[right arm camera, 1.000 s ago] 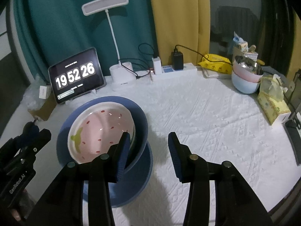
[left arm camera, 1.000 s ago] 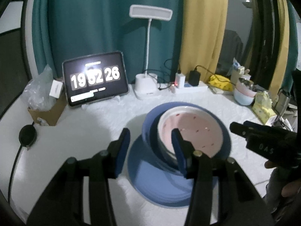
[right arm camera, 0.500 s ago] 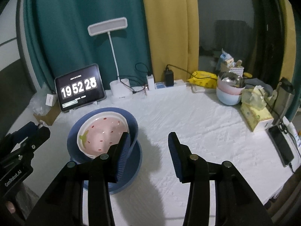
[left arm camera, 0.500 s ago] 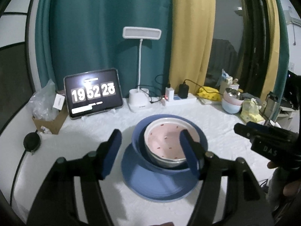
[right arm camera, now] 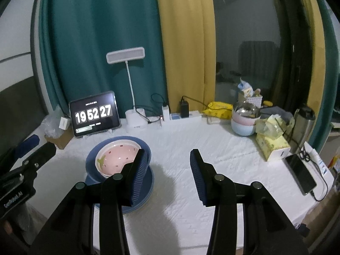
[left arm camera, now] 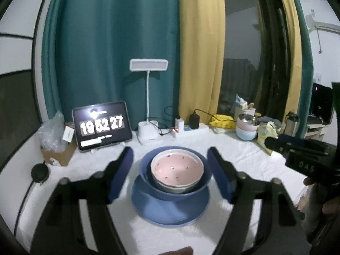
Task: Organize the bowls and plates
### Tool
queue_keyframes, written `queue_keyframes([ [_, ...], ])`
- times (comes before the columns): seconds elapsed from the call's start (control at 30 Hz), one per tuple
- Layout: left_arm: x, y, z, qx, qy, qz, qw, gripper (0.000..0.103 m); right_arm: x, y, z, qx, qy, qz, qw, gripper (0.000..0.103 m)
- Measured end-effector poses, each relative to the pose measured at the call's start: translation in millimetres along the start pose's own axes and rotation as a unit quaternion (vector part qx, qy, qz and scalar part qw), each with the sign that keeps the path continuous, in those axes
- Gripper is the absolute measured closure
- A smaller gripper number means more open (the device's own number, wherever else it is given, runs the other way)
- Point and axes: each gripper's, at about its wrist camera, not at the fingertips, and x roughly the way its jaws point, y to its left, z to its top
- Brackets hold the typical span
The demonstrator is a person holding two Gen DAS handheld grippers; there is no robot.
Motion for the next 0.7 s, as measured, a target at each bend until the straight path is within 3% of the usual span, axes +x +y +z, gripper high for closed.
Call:
queue_keyframes([
  [0.13,-10.7,-6.7,2.4,0.001,-0.007,-0.003,1.0,0.024,-12.9,-1.8,1.0,-0.005,-0.013,-0.003,1.0,0.058],
  [0.27,-20.7,-11.2,3.2,0.002,-0.014,-0.007,0.9999,0.015,-26.7,-2.3,1.6,-0.013,-0.027,-0.007,1.0,0.058],
  [0.6,-52.9,-15.6,8.6,-0.003,-0.067,0.01,0.9977,0.013,-63.3,-4.4,5.4,-0.014,-0.067,-0.008,0.998,0.057],
  [0.67,-58.3,-15.3,8.5,-0.003,-0.076,0.017,0.997,0.013,-68.2,-3.5,5.0,-0.016,-0.074,-0.009,0.997,0.053],
  [0.7,-61.4,-15.6,8.5,-0.003,-0.081,0.018,0.9966,0.013,-70.7,-2.9,4.8,-0.017,-0.078,-0.009,0.997,0.044],
])
